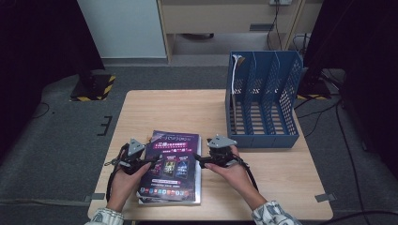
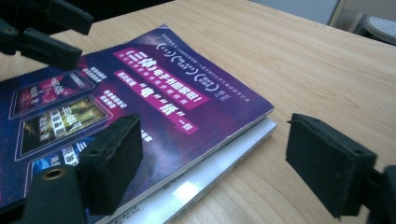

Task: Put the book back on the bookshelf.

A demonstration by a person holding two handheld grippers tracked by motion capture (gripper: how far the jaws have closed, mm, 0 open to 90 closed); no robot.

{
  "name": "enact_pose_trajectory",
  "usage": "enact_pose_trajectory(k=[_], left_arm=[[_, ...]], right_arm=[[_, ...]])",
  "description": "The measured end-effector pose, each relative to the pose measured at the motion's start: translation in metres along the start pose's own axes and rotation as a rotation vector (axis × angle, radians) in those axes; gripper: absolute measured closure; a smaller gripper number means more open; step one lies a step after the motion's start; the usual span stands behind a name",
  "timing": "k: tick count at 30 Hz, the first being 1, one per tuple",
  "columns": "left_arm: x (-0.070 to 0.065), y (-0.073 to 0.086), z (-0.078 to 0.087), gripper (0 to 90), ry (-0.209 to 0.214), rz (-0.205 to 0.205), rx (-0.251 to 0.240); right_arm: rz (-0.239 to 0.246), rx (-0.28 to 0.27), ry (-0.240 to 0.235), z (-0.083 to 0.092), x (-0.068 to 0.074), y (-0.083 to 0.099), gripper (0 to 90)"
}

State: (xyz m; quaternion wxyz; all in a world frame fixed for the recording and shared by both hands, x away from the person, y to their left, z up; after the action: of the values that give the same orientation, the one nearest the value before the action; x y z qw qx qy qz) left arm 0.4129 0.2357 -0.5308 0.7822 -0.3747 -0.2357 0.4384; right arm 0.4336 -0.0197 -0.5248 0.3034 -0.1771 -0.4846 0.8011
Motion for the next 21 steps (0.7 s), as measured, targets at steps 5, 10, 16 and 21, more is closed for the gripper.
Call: enact_pose_trajectory(k=[5, 10, 16, 21], left_arm=[[0.0, 0.004, -0.001, 33.3, 0.004, -0.014, 0.024], [0.004, 0.008, -0.005, 34.2, 0.002, 0.0, 0.051], [0.005, 0.008, -0.011, 35.1, 0.022, 0.031, 0.052], [0.006, 0.01, -0.014, 32.4, 0.05, 0.079, 0.037]], right_arm=[[0.007, -0.007, -0.018, -0.001, 0.004, -0.001, 27.3], [0.005, 0.014, -0.032, -0.005, 0.006, 0.003, 26.3], [0.025, 0.028, -0.024, -0.002, 0.007, 0.007, 23.4], [0.014, 0.031, -0.021, -0.003, 0.005, 0.008, 22.0]])
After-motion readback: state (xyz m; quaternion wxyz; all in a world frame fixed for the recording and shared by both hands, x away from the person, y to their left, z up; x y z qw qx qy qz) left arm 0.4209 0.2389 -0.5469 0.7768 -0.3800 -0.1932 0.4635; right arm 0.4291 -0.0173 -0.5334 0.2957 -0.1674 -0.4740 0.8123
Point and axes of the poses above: each handheld gripper's, and its own axes: z roughly backward along the jaws, y roughly out of its underside, x roughly to its left, the point moved 6 cm from there along -z, roughly forward along the jaws
